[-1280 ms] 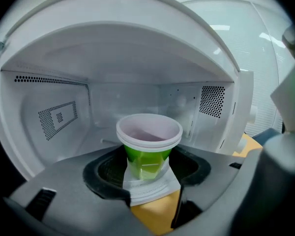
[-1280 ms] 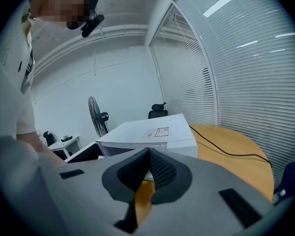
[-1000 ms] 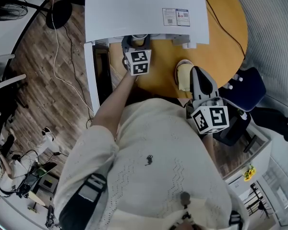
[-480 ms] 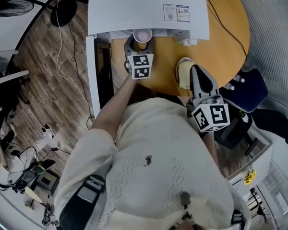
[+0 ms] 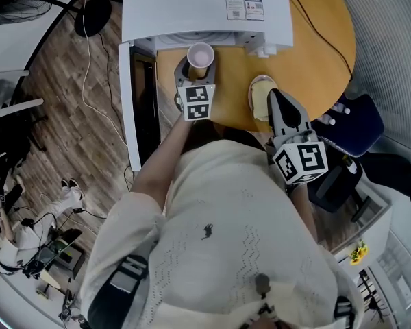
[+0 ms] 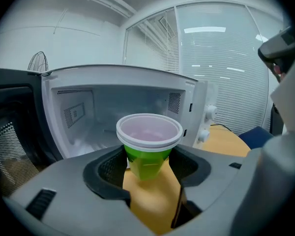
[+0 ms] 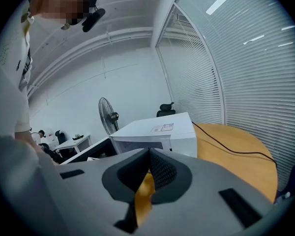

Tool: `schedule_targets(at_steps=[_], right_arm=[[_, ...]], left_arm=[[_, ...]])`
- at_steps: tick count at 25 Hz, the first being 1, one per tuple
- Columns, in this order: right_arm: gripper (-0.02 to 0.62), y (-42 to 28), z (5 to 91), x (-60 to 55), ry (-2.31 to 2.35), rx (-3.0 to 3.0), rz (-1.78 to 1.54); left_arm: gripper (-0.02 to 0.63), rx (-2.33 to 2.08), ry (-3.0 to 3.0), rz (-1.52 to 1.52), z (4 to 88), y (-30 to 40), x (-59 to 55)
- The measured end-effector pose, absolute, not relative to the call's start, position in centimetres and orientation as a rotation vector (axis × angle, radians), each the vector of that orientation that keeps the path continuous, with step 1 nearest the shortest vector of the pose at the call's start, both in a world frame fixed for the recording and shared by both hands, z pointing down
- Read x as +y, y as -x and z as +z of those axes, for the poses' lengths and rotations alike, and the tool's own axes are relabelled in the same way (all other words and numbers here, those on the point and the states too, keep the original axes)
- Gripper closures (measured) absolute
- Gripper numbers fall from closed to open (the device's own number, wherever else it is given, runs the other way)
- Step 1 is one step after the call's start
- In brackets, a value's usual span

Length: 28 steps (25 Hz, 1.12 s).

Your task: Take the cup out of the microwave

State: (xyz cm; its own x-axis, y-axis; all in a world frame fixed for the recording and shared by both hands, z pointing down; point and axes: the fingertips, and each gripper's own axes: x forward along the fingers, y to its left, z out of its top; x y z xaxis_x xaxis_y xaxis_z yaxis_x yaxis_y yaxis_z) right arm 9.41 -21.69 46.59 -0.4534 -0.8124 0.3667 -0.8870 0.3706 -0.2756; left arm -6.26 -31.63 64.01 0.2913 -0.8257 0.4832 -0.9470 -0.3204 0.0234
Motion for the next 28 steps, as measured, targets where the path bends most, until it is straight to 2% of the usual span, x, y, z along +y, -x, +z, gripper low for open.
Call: schedule_targets(at_steps=[28], right_arm=[[0.586,-12.8,48.3,-11.7,-1.285,-2.562,0.61]], left_arm=[[0.316,-1.755,-2.195,0.48,59.0,2.0,-16.1]])
